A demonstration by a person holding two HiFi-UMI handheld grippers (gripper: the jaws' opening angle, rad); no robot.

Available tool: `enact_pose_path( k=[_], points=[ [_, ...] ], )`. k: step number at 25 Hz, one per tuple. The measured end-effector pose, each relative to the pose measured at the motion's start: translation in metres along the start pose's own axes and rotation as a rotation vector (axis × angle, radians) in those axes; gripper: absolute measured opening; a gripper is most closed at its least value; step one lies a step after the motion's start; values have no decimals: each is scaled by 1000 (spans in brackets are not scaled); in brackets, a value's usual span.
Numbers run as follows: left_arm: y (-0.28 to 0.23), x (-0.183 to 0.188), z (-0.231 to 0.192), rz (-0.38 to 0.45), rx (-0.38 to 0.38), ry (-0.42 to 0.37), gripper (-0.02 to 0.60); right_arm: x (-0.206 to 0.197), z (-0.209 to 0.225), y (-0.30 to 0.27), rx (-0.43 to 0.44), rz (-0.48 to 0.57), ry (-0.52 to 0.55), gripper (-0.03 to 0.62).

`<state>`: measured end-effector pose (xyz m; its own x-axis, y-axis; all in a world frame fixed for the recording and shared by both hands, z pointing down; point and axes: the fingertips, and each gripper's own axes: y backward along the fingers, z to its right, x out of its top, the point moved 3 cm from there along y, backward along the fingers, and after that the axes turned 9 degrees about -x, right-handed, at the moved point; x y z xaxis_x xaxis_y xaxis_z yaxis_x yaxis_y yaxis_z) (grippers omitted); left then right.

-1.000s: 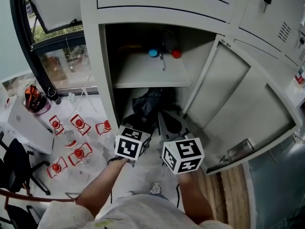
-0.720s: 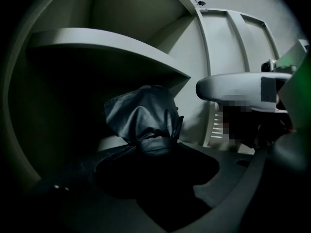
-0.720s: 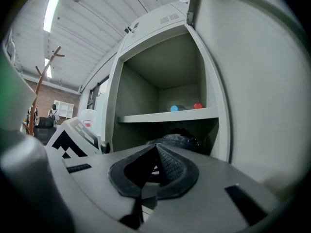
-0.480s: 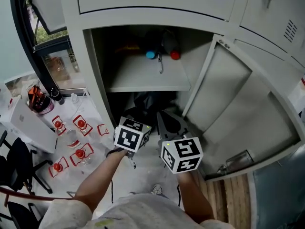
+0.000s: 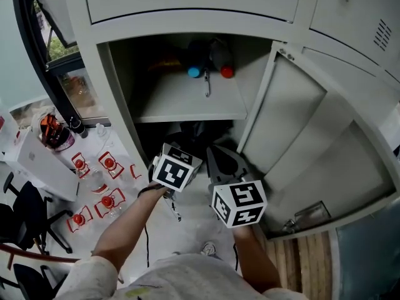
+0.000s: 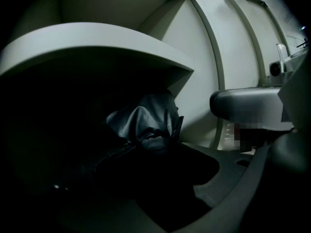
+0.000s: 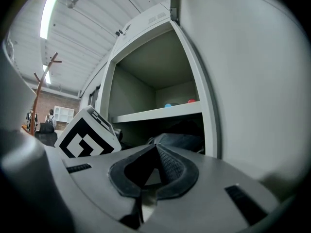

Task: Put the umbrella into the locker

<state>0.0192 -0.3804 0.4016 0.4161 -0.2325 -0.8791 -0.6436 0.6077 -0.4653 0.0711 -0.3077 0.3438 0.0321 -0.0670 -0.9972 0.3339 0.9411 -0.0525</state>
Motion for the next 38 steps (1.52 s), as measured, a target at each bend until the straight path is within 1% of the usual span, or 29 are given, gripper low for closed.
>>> enact_pose_path(
  k=[3, 7, 13, 23, 32, 38],
  points=[
    [-4, 3, 0, -32, -8, -7, 258, -2, 3, 0, -1, -1, -6, 3],
    [-13, 9, -7, -33, -11, -49, 258, -3, 6, -1, 0, -2, -8, 3],
    [-23, 8, -18, -66, -3, -116, 258, -8, 7, -5, 5, -12, -15, 3],
    [-37, 1, -30, -124, -2, -153, 258, -11, 5, -11, 5, -25, -17, 3],
    [-52, 1, -44, -186, 31, -203, 258, -15, 5, -12, 2, -36, -19, 3],
    [-60, -5, -50, -225, 19, -199, 258, -16, 3, -11, 7, -38, -33, 3]
  ],
)
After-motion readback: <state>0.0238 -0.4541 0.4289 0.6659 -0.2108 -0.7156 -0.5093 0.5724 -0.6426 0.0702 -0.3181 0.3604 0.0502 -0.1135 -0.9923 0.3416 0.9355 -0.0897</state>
